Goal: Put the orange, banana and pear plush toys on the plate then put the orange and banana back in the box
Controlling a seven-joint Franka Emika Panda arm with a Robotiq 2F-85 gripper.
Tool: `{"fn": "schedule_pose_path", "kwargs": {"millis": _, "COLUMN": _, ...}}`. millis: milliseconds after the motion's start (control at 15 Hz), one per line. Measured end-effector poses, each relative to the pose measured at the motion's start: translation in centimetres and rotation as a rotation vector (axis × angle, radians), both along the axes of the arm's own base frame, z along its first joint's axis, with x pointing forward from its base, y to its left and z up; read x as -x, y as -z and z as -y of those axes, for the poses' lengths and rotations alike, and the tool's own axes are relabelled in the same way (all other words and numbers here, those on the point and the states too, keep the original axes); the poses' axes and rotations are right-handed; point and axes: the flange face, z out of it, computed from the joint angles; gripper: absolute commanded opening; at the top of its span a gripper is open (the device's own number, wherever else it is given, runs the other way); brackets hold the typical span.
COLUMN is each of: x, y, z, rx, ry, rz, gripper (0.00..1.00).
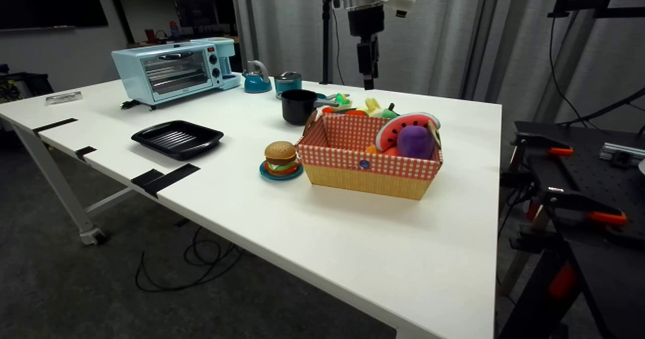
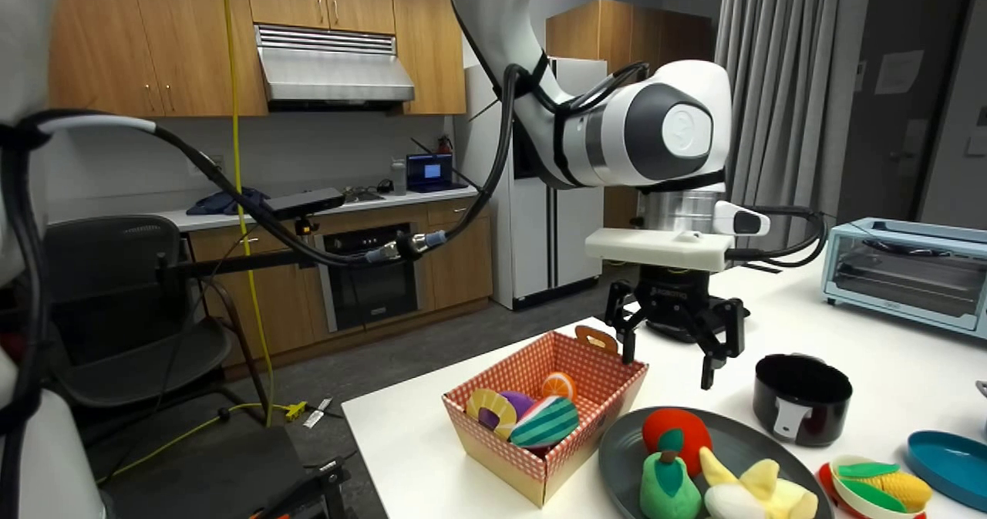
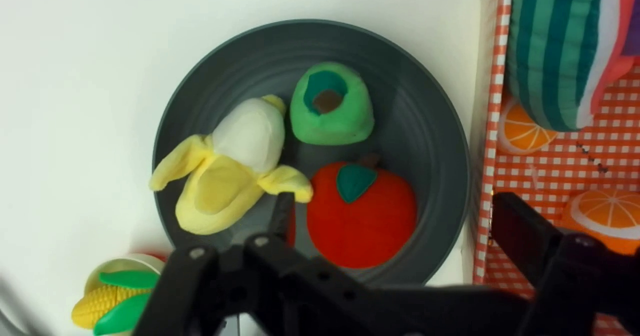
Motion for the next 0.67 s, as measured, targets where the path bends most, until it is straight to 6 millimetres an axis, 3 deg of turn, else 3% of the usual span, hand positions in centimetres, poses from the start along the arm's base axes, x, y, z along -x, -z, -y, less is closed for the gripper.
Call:
{"fn": "schedule_pose_path", "kwargs": {"millis": 333, "x": -2.4, "y": -0.4, "z": 0.3, "rx": 0.009, "ry": -0.004, "rz": 0.032, "gripper": 1.00}}
{"fn": "schedule_pose_path", "kwargs": {"millis": 667, "x": -3.9, "y": 1.8, "z": 0.0, "rx": 0.009, "ry": -0.012, "rz": 0.017, "gripper": 1.00}}
